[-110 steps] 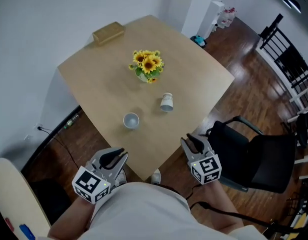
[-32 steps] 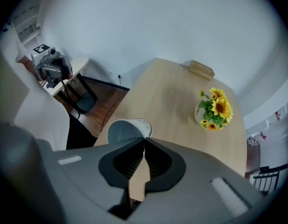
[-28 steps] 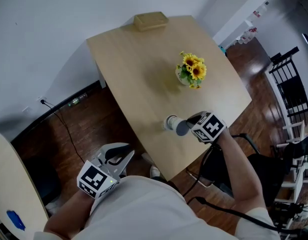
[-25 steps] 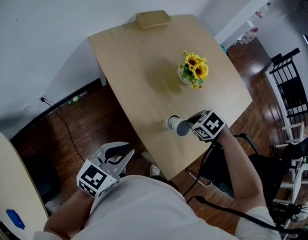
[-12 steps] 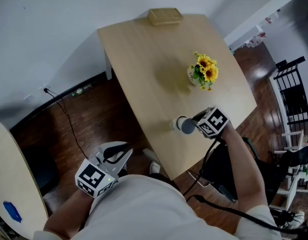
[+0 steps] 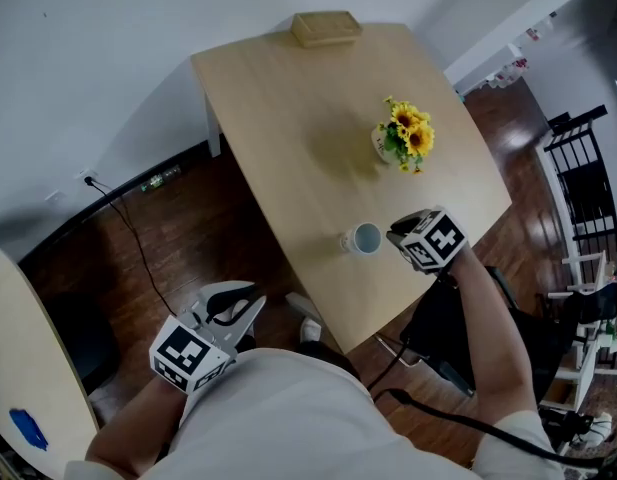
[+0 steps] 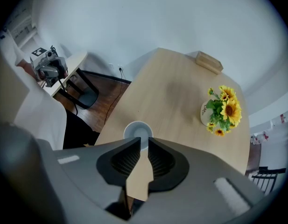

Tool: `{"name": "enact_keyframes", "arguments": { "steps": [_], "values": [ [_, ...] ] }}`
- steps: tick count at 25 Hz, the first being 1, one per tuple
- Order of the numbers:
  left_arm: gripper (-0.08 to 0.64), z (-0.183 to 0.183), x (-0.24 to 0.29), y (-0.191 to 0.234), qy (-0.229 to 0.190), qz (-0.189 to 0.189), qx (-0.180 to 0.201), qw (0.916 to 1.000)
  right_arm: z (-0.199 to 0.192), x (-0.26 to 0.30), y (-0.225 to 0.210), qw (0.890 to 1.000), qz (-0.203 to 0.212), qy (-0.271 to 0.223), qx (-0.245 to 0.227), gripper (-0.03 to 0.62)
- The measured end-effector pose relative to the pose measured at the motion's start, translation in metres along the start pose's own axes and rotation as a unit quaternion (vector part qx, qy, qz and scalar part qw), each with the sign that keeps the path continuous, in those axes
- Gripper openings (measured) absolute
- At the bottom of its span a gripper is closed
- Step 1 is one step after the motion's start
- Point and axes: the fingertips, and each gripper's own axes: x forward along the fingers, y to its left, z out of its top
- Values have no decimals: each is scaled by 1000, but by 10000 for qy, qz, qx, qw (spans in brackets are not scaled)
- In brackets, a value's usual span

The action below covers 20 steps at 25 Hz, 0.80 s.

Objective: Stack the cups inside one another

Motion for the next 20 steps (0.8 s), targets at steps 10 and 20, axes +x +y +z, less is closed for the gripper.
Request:
{"name": "enact_keyframes", "arguments": {
  "steps": [10, 20],
  "values": [
    [61, -18, 10, -8, 179, -378, 188, 9989, -26, -60, 24, 9748, -1259, -1630, 851, 57],
    [60, -29, 27, -89, 280, -598, 657, 9957, -169, -93, 151, 9252, -1528, -2715, 2166, 57]
  ]
}}
